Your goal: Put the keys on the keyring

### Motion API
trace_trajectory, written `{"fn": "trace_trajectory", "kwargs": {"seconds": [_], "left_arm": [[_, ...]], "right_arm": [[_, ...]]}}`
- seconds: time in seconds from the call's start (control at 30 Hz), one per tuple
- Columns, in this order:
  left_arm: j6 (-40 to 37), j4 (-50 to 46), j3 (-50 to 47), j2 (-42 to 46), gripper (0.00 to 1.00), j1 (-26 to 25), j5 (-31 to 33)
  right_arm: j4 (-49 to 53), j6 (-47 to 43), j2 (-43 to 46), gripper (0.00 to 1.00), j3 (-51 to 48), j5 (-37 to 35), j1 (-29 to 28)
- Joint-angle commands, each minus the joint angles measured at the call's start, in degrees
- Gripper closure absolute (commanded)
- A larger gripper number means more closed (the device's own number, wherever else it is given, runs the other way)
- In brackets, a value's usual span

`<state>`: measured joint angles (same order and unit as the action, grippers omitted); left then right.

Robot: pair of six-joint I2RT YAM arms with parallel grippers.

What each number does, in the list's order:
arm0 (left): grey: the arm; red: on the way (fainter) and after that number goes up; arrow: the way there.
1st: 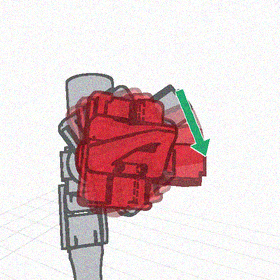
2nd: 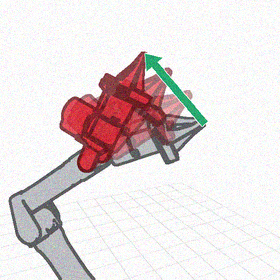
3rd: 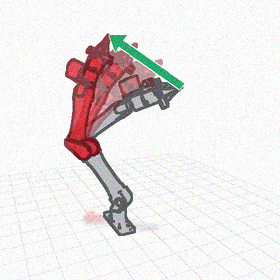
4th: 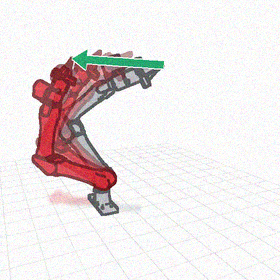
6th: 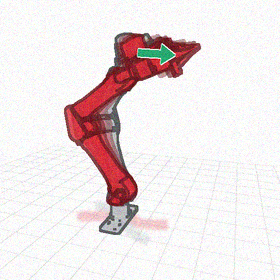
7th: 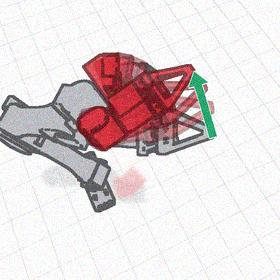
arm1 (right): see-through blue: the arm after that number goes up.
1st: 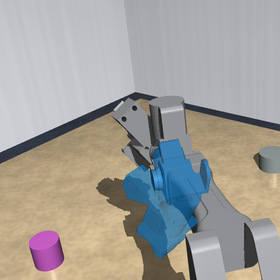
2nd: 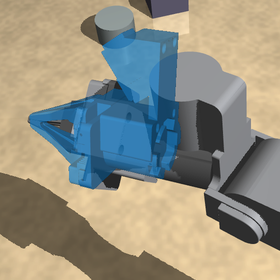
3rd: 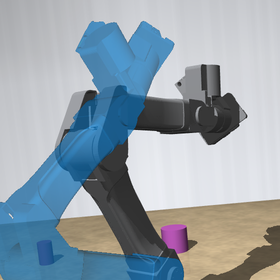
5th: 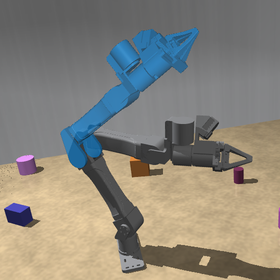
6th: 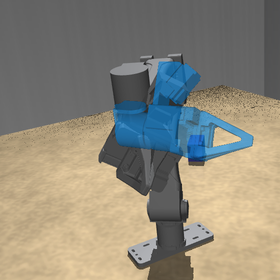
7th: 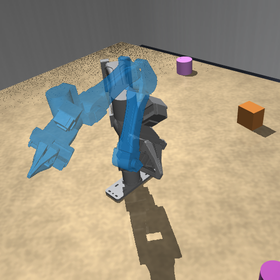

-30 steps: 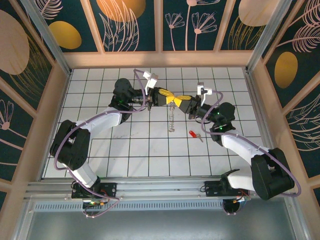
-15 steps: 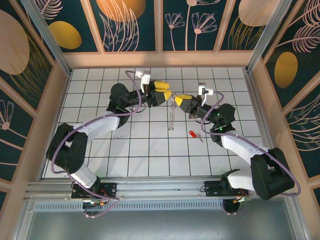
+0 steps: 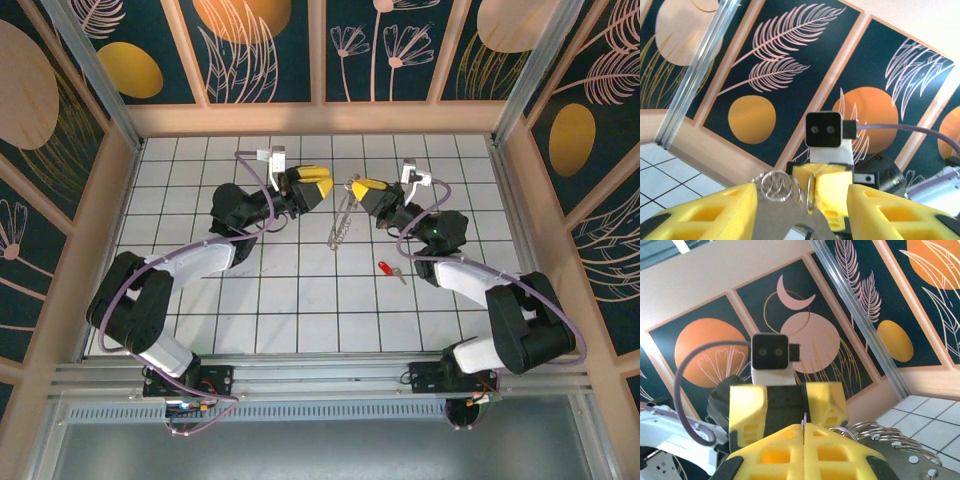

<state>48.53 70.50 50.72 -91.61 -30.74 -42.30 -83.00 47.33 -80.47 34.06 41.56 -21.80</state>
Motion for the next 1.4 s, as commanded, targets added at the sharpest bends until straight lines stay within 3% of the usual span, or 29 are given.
{"fn": "trace_trajectory", "kwargs": {"seconds": [0.0,0.23,1.37], "left_arm": [[4.81,9.54,-0.80,-2.29,0.54,0.16,-2.97],[7.80,14.10,-0.58,-4.09,0.59,0.08,-4.04],[9.12,15.63,3.51,-6.21,0.70,-1.69,-5.51]], "right_arm": [[-8.93,3.58,-1.36,1.00,3.11,-1.73,-0.17],[-10.87,5.92,-3.67,1.00,4.16,-1.92,-0.98],[-10.51,6.28,-5.76,1.00,4.94,-0.79,-3.56]]}}
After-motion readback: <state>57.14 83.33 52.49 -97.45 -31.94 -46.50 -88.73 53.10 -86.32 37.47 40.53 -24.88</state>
